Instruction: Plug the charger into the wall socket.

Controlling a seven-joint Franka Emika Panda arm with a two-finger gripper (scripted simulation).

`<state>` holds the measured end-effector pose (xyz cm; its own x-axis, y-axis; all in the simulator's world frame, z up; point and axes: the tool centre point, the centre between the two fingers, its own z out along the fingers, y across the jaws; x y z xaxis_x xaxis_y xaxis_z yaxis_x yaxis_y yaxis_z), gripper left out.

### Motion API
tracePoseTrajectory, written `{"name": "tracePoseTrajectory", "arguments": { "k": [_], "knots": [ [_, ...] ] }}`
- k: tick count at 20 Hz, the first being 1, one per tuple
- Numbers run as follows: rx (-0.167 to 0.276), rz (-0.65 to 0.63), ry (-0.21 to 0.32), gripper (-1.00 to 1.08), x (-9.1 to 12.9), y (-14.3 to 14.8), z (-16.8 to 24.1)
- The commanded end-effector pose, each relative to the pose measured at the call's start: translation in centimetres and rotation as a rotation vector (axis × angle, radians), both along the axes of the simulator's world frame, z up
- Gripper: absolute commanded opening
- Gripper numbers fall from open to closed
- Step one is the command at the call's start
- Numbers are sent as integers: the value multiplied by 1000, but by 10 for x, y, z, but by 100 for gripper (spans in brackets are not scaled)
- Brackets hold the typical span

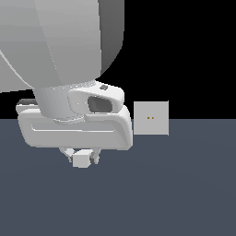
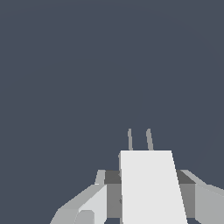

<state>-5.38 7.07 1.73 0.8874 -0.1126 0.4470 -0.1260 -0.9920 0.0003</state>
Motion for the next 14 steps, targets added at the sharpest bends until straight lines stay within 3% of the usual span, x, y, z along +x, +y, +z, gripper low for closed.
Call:
{"name": "tracePoseTrajectory", "arguments": {
  "k": [1,14],
  "knots": [
    [0,-1,-1,-100,2,-9,4],
    [-4,-5,-4,-100,18,-83,44]
  ]
}}
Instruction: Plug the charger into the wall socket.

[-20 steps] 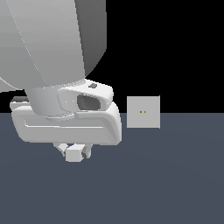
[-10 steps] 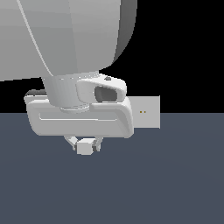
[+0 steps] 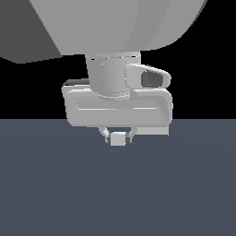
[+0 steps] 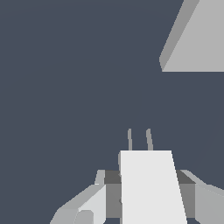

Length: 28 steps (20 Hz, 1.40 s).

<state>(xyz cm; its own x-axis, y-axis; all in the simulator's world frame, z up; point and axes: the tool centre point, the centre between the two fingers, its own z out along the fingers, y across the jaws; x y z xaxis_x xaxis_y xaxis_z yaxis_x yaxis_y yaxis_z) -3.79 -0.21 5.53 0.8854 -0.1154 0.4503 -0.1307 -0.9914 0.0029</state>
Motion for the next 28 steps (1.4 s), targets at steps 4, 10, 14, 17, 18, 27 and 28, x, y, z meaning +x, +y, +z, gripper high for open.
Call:
{"name": "tracePoseTrajectory", "arguments": {
  "k": [4,10,14,17,18,27,28],
  "knots": [
    [-2,-2,-1,-100,8,-33,18],
    [-1,-3,-1,-100,14,-60,32],
    [0,-4,0,-100,17,-73,39],
    [1,-5,0,-100,19,-79,42],
    [1,-5,0,-100,19,-81,43],
    [3,-5,2,-100,21,-86,45],
    [3,-5,2,-100,21,-86,45]
  ]
}}
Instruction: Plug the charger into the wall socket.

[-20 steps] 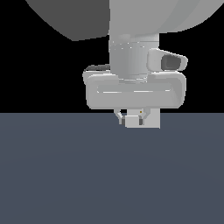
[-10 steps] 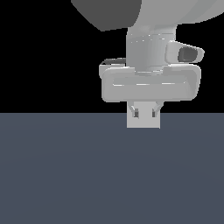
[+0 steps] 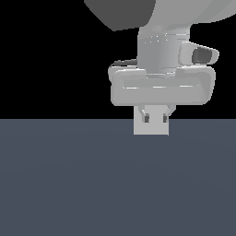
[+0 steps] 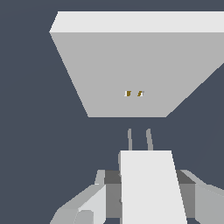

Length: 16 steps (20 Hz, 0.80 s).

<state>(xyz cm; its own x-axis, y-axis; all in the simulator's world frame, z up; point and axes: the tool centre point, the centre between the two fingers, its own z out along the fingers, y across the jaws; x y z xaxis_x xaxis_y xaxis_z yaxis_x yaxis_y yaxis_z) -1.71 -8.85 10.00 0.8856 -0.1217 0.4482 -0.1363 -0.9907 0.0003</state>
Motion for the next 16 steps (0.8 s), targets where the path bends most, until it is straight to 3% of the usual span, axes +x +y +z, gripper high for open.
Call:
{"name": "tracePoseTrajectory", "arguments": {
  "k": [1,8,16],
  "knots": [
    [0,1,0,-100,0,0,0],
    [1,0,0,-100,7,-1,0],
    [2,0,0,-100,35,-5,0]
  ]
}}
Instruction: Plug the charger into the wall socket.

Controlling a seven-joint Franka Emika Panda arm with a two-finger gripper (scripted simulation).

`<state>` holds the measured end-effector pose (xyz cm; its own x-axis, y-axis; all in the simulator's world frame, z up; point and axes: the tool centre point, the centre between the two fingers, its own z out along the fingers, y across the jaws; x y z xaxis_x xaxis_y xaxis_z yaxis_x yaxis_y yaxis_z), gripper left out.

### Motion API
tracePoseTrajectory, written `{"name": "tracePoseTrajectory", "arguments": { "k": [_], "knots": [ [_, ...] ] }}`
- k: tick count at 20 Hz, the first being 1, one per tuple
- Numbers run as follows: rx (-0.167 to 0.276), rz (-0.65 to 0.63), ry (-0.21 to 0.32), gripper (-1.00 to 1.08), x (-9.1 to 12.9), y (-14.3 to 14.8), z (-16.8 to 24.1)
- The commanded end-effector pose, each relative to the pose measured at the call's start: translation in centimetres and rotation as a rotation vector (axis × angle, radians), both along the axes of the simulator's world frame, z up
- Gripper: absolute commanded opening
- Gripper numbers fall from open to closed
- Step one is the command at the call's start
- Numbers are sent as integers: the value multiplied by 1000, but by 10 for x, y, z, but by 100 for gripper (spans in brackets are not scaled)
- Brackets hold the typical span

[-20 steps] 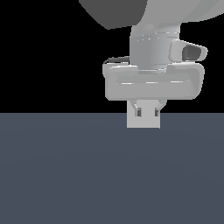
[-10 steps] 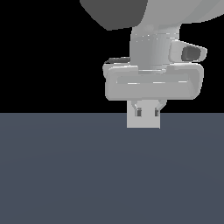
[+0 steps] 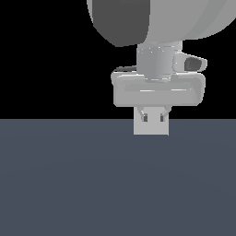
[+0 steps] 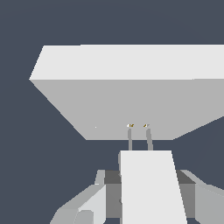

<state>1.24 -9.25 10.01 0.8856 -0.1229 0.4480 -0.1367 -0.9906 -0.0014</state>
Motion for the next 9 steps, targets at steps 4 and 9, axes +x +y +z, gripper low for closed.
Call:
{"name": "tracePoseTrajectory", "arguments": {
  "k": [4,9],
  "knots": [
    [0,0,0,-100,16,-2,0],
    [-1,1,0,-100,20,-3,0]
  ]
}}
